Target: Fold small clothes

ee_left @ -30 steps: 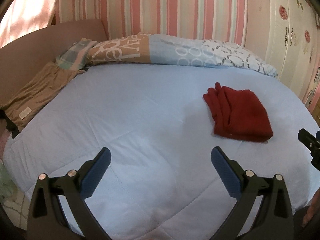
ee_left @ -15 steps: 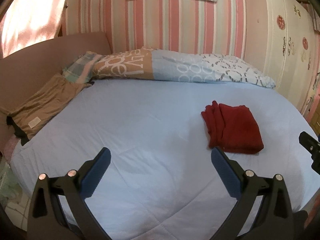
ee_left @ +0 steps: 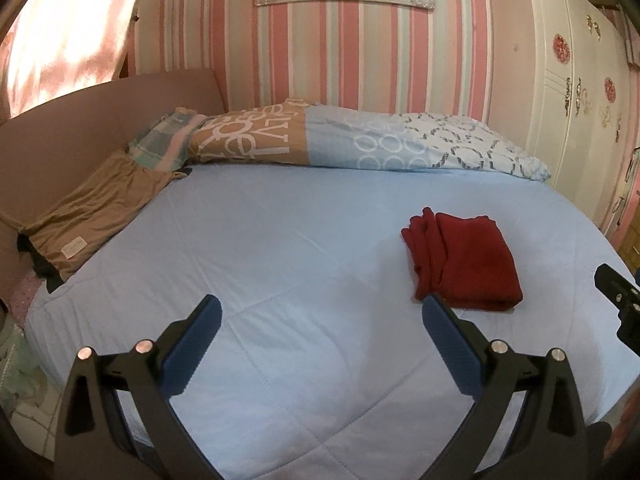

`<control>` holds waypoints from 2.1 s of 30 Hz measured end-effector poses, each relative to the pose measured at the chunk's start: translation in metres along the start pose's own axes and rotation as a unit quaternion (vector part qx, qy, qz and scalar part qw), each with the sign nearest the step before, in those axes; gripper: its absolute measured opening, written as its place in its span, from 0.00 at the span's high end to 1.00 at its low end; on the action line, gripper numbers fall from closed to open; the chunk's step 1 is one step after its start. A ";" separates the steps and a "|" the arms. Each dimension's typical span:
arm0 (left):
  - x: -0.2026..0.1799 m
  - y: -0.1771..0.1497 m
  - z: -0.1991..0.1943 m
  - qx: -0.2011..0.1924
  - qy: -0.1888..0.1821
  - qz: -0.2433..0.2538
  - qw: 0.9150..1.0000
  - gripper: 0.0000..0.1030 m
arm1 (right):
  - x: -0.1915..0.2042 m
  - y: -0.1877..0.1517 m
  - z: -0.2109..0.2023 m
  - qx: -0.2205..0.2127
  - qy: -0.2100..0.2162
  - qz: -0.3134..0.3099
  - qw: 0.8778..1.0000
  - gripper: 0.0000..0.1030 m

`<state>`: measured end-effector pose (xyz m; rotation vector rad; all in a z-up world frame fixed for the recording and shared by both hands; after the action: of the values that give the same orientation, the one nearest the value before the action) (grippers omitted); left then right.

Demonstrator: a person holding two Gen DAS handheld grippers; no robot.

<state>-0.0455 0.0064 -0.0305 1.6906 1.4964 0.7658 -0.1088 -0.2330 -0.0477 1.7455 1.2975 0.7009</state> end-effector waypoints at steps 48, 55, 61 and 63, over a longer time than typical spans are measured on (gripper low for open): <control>0.000 -0.002 -0.006 -0.004 0.001 0.010 1.000 0.02 | 0.006 0.002 -0.004 -0.009 -0.008 -0.001 1.000 0.03; 0.001 -0.001 -0.006 -0.005 0.002 0.009 1.000 0.02 | 0.006 0.003 -0.003 -0.008 -0.007 -0.002 1.000 0.03; 0.000 -0.001 -0.006 -0.005 0.002 0.010 1.000 0.02 | 0.006 0.005 -0.004 -0.011 -0.007 -0.001 1.000 0.03; 0.002 0.001 -0.007 -0.007 0.001 0.012 1.000 0.02 | 0.005 0.005 -0.005 -0.011 -0.008 -0.002 1.000 0.03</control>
<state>-0.0508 0.0096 -0.0260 1.7001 1.4709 0.7901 -0.1089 -0.2277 -0.0413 1.7263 1.2780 0.6962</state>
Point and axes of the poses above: each gripper's, at about its wrist camera, not at the fingertips, and z roughly the way its jaws point, x to its left, y to its top, the point moved 6 cm from there along z, roughly the way its jaws point, and after that the axes turned 4 degrees about -z, right-handed, at the moved point
